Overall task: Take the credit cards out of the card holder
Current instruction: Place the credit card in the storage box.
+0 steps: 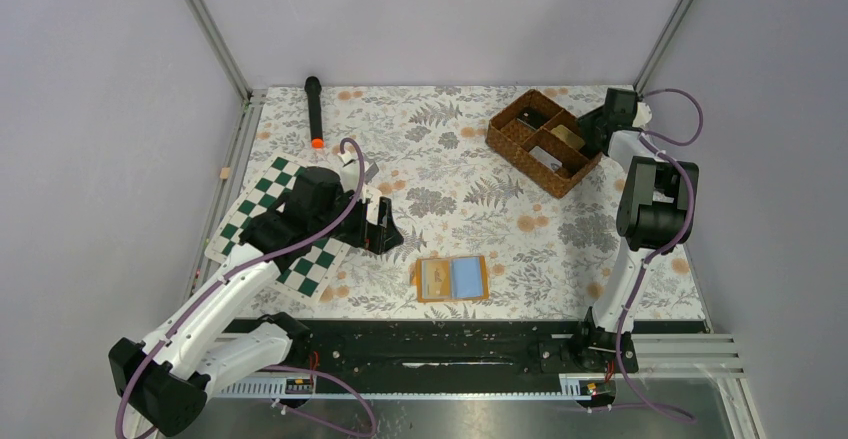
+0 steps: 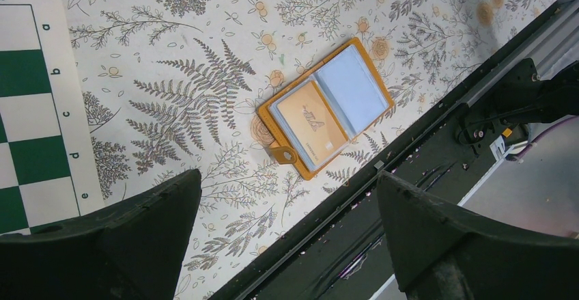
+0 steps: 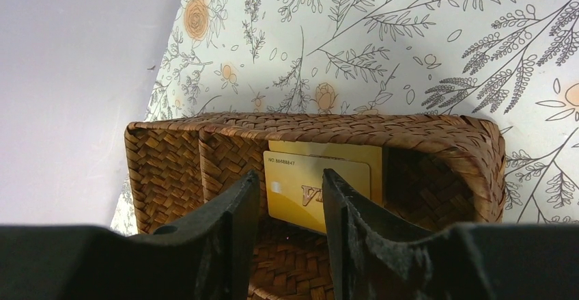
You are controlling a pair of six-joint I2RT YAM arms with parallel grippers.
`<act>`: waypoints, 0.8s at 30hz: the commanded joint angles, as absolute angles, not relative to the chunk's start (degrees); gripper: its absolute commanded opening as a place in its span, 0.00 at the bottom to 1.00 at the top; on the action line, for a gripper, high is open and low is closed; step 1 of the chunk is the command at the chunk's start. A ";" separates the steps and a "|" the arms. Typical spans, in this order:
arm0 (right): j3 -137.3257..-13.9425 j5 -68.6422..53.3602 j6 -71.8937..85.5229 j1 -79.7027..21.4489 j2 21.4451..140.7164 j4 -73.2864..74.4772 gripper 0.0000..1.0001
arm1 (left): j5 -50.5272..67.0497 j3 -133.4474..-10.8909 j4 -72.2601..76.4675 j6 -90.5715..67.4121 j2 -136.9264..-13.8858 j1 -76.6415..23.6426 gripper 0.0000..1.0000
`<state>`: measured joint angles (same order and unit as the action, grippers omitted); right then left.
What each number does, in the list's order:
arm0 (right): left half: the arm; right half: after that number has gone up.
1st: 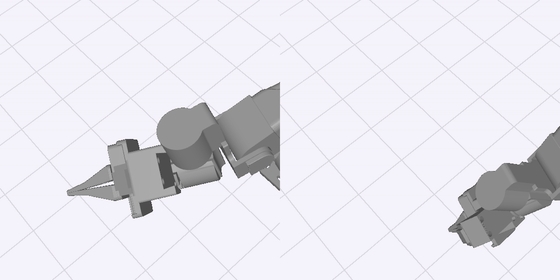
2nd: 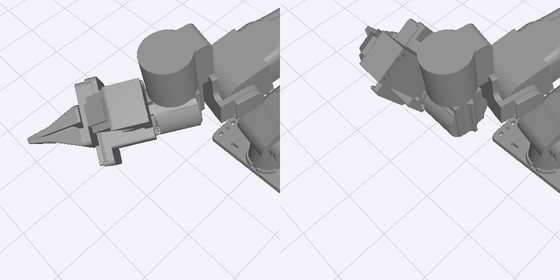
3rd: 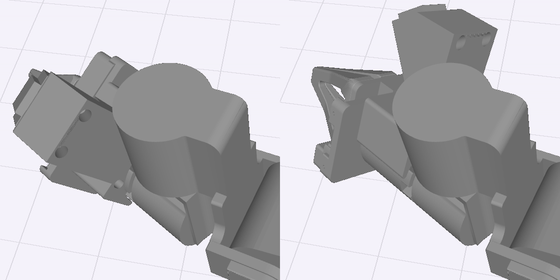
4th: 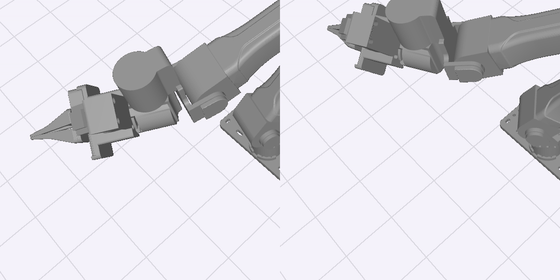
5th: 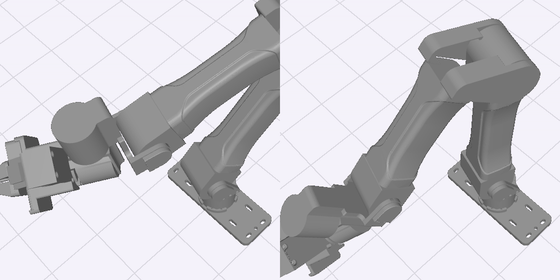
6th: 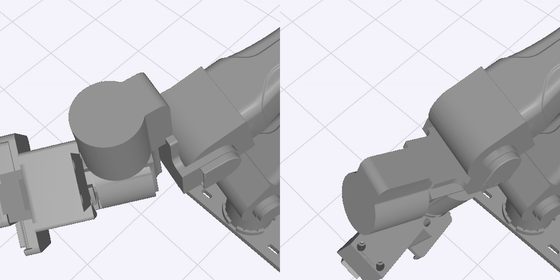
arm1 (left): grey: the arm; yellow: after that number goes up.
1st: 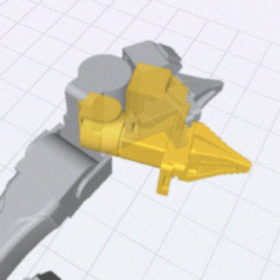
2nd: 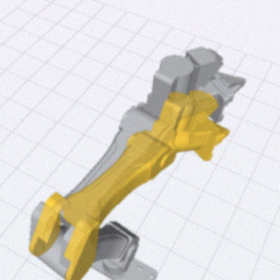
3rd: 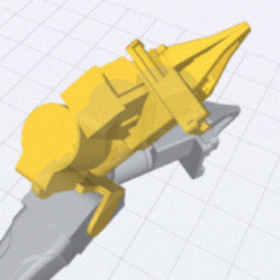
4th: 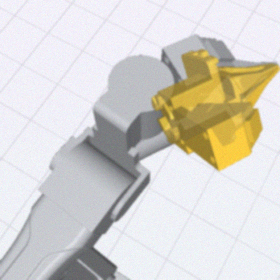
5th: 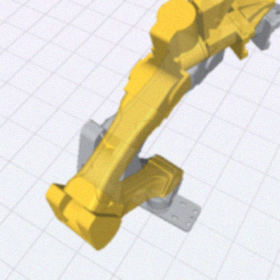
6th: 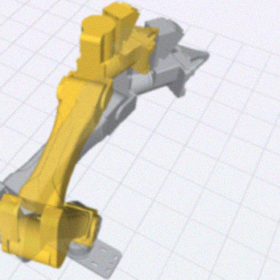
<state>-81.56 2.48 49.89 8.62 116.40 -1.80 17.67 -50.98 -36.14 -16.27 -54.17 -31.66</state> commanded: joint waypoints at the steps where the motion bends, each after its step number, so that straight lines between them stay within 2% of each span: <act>1: -84.19 3.58 49.35 8.09 116.48 -1.55 0.46 | 17.66 -51.42 -34.28 -15.38 -53.81 -31.46 0.99; 6: -85.04 2.97 45.28 7.72 113.77 -0.91 0.46 | 16.30 -51.55 -34.47 -15.65 -54.08 -31.42 0.99; 12: -86.66 0.51 36.84 5.89 105.33 8.05 0.46 | 9.99 -51.76 -35.11 -18.46 -53.78 -29.93 0.99; 17: -79.11 -5.54 34.98 2.09 95.56 10.12 0.46 | 16.86 -50.76 -33.05 -20.21 -54.45 -29.68 0.99; 20: -71.25 -9.23 35.61 -1.45 89.00 9.73 0.46 | 21.50 -49.57 -31.60 -23.68 -56.49 -29.68 0.89; 24: -58.42 -14.10 38.66 -6.64 79.03 5.53 0.45 | 29.77 -43.09 -21.98 -31.71 -56.69 -30.00 0.75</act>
